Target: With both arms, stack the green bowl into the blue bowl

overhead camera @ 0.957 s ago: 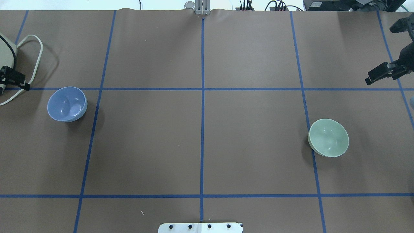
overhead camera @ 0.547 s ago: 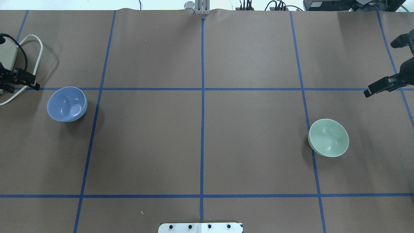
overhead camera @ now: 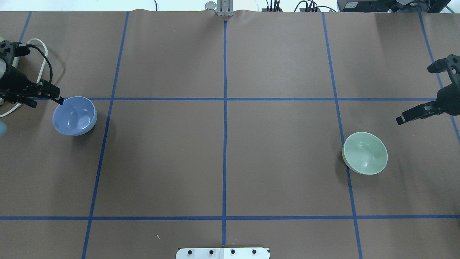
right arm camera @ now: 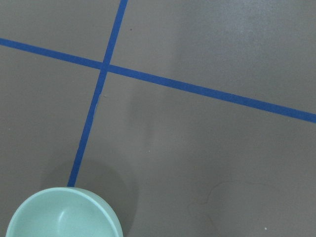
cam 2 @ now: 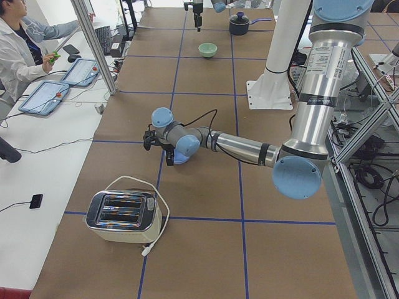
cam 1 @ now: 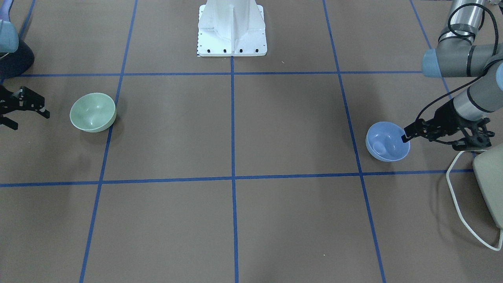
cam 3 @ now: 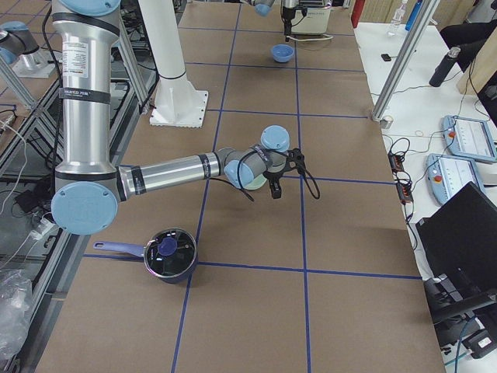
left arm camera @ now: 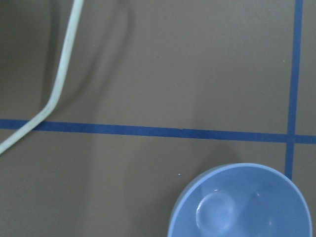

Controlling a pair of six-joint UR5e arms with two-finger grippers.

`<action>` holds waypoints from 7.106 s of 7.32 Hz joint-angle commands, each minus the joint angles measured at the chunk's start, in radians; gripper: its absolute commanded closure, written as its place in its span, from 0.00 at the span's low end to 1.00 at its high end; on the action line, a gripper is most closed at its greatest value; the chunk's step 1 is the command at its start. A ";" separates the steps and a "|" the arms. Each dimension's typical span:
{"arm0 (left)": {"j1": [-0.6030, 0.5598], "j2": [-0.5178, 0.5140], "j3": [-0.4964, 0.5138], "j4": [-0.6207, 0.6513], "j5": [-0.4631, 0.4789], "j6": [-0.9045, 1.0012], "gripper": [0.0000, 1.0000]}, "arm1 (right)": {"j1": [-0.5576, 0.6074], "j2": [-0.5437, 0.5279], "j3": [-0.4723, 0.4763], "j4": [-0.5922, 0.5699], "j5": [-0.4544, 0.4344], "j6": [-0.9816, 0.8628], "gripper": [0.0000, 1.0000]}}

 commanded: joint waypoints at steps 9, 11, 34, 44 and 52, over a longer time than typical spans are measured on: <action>0.064 -0.013 0.091 -0.113 0.018 -0.017 0.67 | -0.047 -0.010 -0.003 0.049 -0.005 0.048 0.00; 0.063 -0.011 0.089 -0.113 0.020 -0.017 0.84 | -0.047 -0.010 -0.003 0.049 -0.006 0.048 0.00; 0.521 -0.530 0.005 0.146 0.331 -0.902 0.94 | -0.146 -0.003 -0.087 0.172 -0.020 0.054 0.05; 0.552 -0.524 0.042 0.069 0.391 -0.861 0.35 | -0.149 0.016 -0.093 0.172 -0.020 0.072 0.00; 0.370 -0.426 -0.128 0.080 0.227 -0.780 0.24 | -0.185 0.007 -0.095 0.174 -0.051 0.063 0.22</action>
